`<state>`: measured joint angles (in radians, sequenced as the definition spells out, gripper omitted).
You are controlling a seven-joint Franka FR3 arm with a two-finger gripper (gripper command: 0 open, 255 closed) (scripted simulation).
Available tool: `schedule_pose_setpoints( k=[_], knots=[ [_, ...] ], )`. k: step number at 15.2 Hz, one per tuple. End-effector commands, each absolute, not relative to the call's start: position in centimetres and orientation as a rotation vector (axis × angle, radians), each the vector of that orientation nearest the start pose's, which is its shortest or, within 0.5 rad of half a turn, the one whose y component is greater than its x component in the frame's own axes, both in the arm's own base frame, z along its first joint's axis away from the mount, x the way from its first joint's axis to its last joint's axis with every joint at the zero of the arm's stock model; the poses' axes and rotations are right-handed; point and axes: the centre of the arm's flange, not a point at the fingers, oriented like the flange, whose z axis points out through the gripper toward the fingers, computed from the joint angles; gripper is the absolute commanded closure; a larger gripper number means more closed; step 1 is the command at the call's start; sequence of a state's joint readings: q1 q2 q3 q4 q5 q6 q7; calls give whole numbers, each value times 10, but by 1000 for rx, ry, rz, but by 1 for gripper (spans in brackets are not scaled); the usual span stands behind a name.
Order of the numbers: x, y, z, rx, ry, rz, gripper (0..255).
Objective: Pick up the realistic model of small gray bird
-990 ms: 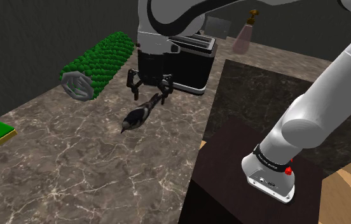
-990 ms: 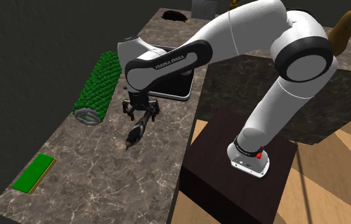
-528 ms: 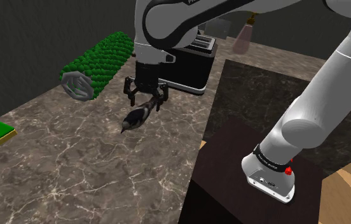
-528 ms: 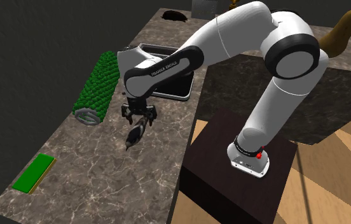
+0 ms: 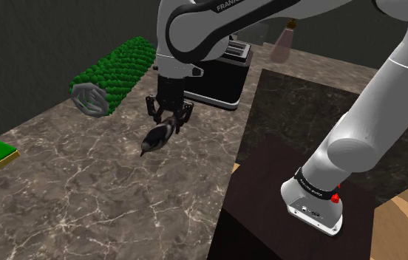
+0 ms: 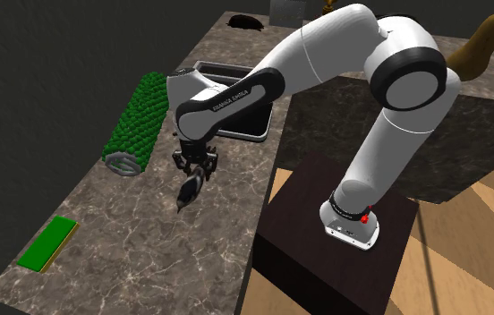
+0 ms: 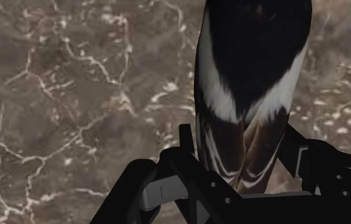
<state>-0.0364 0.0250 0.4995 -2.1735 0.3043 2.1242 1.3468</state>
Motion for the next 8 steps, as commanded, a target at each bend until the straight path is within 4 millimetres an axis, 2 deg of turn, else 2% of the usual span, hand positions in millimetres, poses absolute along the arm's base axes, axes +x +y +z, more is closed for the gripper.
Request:
schedule_pose_setpoints(
  k=[1,5,8],
  knots=[
    [468,247,375,-2607,1518,393,255],
    [468,248,375,-2607,1518,392,255],
    [468,248,391,-2607,1518,392,255]
  ],
)
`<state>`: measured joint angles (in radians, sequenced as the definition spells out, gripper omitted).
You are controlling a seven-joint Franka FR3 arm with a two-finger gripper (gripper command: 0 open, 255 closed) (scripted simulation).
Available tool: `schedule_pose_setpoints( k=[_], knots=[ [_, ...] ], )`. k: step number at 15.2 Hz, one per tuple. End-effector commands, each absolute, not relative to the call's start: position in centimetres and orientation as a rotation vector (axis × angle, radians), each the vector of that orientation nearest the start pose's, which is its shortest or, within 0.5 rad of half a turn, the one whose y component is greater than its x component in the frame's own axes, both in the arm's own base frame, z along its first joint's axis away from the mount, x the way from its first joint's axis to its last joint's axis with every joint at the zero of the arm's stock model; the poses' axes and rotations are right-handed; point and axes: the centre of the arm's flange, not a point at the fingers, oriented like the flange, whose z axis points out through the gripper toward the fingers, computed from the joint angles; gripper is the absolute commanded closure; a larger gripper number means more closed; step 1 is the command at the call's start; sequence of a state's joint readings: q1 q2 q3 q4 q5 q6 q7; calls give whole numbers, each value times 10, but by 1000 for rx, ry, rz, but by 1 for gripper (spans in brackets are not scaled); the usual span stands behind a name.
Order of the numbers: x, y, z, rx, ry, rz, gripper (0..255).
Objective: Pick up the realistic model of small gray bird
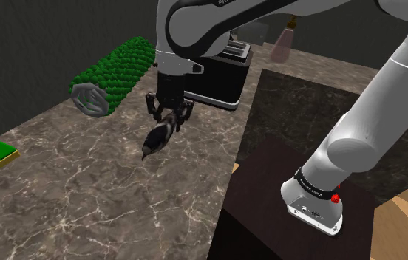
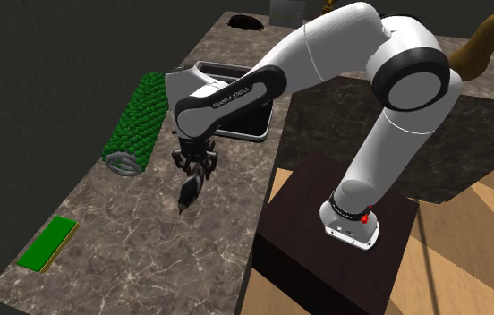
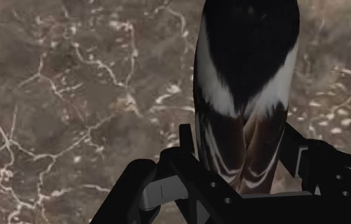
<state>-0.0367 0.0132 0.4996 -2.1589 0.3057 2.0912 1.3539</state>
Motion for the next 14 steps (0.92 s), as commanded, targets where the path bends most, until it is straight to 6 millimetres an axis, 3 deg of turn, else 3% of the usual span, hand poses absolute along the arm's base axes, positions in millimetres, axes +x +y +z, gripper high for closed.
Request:
schedule_pose_setpoints(
  k=[1,12,14],
  knots=[
    [468,248,397,-2607,1518,392,255],
    [468,248,455,-2607,1518,392,255],
    [468,248,455,-2607,1518,392,255]
  ],
)
